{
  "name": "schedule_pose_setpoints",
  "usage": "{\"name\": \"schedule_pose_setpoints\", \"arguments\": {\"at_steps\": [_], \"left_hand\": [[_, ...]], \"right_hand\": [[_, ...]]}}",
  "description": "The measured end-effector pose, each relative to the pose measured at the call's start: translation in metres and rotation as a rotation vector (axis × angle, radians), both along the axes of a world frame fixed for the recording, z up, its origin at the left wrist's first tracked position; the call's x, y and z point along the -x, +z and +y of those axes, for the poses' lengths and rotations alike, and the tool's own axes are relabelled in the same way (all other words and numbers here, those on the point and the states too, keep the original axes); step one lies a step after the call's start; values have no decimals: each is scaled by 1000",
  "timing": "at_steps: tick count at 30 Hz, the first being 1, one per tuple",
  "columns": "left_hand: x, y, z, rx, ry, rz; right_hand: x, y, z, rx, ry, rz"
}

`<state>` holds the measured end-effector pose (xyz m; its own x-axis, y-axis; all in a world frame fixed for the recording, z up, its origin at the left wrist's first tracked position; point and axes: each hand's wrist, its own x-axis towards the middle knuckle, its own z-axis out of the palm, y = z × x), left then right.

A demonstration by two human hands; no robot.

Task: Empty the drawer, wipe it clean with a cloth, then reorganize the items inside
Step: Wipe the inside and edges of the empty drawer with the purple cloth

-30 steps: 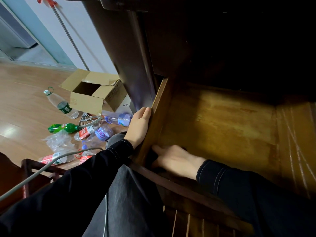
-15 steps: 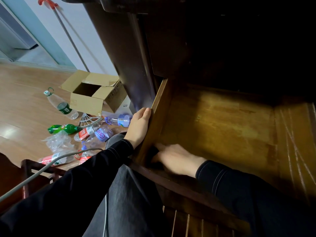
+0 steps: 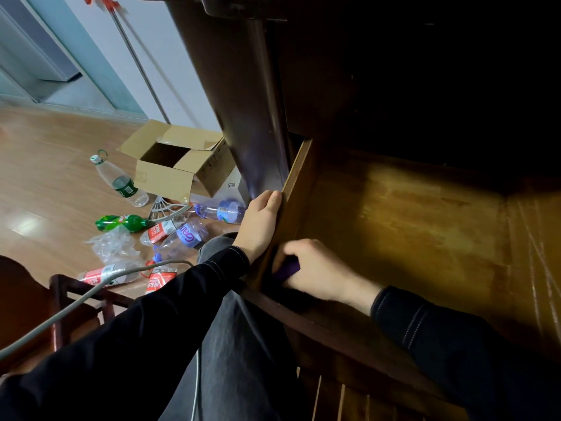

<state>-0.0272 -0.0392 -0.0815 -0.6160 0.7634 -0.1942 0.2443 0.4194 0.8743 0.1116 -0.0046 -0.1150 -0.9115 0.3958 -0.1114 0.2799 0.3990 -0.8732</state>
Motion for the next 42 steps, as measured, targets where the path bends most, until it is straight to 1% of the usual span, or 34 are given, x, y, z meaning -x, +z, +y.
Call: {"name": "schedule_pose_setpoints", "arguments": {"at_steps": [2, 3, 4, 6, 8, 11, 13, 15, 18, 19, 20, 21, 24, 25, 26, 28, 30, 32, 33, 34, 35, 38, 39, 40, 42], "left_hand": [[0, 1, 0, 0, -8, 2], [0, 1, 0, 1, -10, 3], [-1, 1, 0, 1, -8, 0], [-1, 1, 0, 1, 0, -8], [-2, 2, 0, 2, 1, -10], [-2, 4, 0, 10, -5, 3], [-2, 3, 0, 6, -3, 8], [-1, 2, 0, -2, 2, 12], [0, 1, 0, -7, 3, 25], [-1, 2, -1, -2, -2, 23], [-1, 2, -1, -1, -5, 24], [-2, 3, -1, -5, -3, 27], [-1, 1, 0, -17, 8, 20], [-1, 1, 0, -12, 5, 11], [-2, 1, 0, -7, 4, 3], [-1, 1, -1, -7, 8, 0], [-1, 1, -1, -3, 10, 8], [-1, 1, -1, 15, -1, 12], [-2, 2, -1, 23, -4, 11], [-2, 2, -1, 24, -3, 8], [-2, 2, 0, 15, 2, 4], [-2, 1, -1, -3, 19, -5], [-2, 1, -1, 1, 17, -5], [-2, 1, -1, 3, 13, -2], [-2, 0, -1, 0, 8, 5]], "right_hand": [[-2, 7, 2, 115, 1, 120], [-2, 7, 1, 140, -16, 146], [-2, 6, -1, 139, -42, 142], [1, 1, -5, 91, -89, 72], [2, 0, -5, 79, -88, 29], [-1, 7, -3, 176, 4, 144], [-1, 10, -3, 195, -7, 177], [3, 9, 3, 156, -105, 191], [8, 6, 24, 164, -399, 211], [8, 5, 28, 161, -460, 205], [8, 4, 28, 149, -469, 188], [7, 2, 23, 134, -423, 161], [4, -1, -7, 134, -126, 73], [3, -2, -13, 132, -71, 65], [3, -4, -14, 134, -60, 68], [5, -7, -3, 144, -136, 69], [11, -8, 15, 123, -346, 64], [15, -7, 33, 125, -576, 105], [16, -6, 38, 123, -622, 126], [16, -6, 37, 114, -606, 123], [16, -7, 32, 109, -545, 83], [12, -15, 0, 141, -265, -138], [11, -17, -9, 149, -173, -174], [10, -18, -15, 152, -115, -179], [11, -19, -13, 180, -82, -158]]}}
